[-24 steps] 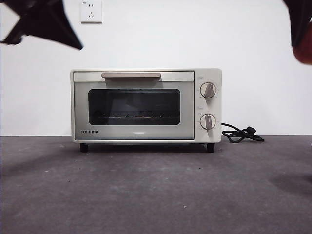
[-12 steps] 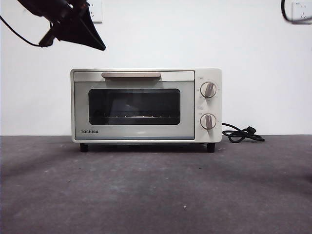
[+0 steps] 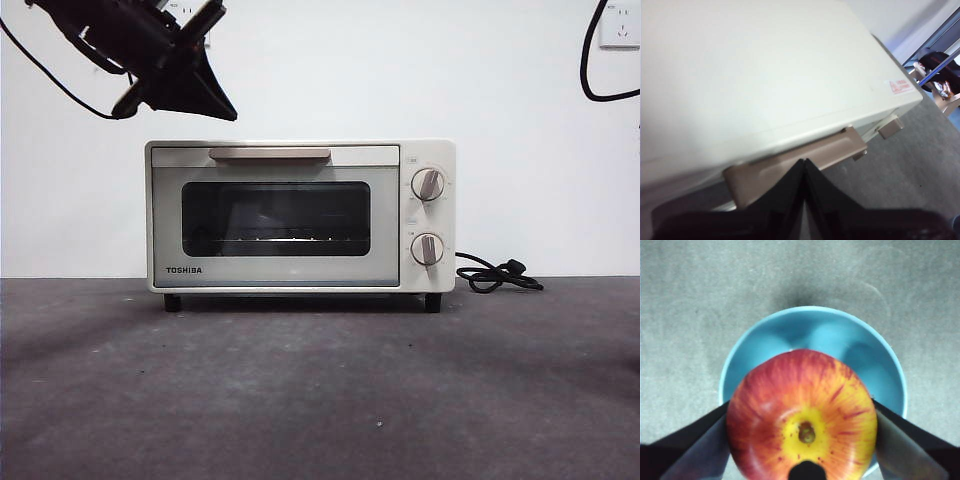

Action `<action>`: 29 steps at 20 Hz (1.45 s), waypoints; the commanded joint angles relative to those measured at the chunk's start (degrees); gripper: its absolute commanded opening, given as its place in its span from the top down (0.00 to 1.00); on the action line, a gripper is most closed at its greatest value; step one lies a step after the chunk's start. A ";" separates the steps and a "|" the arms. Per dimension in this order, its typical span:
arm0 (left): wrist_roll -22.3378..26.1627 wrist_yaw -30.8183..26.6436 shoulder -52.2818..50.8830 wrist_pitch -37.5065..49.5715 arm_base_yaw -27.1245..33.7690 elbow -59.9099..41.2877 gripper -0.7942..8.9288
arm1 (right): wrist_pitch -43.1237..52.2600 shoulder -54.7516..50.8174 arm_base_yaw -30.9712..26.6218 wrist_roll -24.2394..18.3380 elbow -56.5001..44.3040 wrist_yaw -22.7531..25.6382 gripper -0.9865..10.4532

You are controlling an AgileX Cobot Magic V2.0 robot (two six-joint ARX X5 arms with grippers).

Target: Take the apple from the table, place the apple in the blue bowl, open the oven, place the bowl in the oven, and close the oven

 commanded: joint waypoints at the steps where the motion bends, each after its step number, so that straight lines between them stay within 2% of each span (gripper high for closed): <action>1: -0.81 0.20 2.49 0.59 -0.39 0.66 0.92 | 0.28 0.33 0.04 1.25 -0.39 0.00 0.91; 3: -0.83 0.02 4.70 0.20 -0.63 1.95 0.92 | 0.24 0.33 0.02 1.70 -0.39 0.00 0.88; 6: -1.84 0.15 6.43 0.22 -1.14 3.54 0.92 | -0.02 0.33 0.02 1.68 -0.39 -0.46 0.65; 10: -1.36 -0.59 6.56 -2.78 -1.68 3.54 0.92 | 0.13 0.33 0.02 1.81 -0.39 -1.51 0.63; 11: -0.87 -1.16 6.56 -4.33 -1.68 3.54 0.92 | 0.13 0.33 0.04 2.03 -0.39 -1.92 0.59; 13: 0.39 -3.15 6.60 -7.56 -1.77 3.54 0.92 | 0.22 0.33 0.04 2.08 -0.39 -1.97 0.40; 14: 0.92 -3.10 6.60 -8.85 -1.77 3.54 0.92 | 0.15 0.33 0.04 2.05 -0.39 -1.97 0.36; 19: 2.84 -4.59 6.60 -15.28 -1.79 3.54 0.92 | -3.50 -1.05 0.04 1.88 1.62 -2.32 0.36; 22: 4.42 -6.95 6.60 -18.95 -2.67 3.54 0.92 | -6.80 -5.31 0.04 1.70 4.92 -2.82 0.39; 26: 5.07 -7.85 6.60 -20.65 -4.26 3.41 0.92 | -10.82 -11.67 0.04 1.73 9.57 -2.80 0.62; 29: 5.75 -9.84 6.58 -21.97 -5.60 2.82 0.93 | -12.83 -15.80 0.04 1.73 11.47 -2.82 0.87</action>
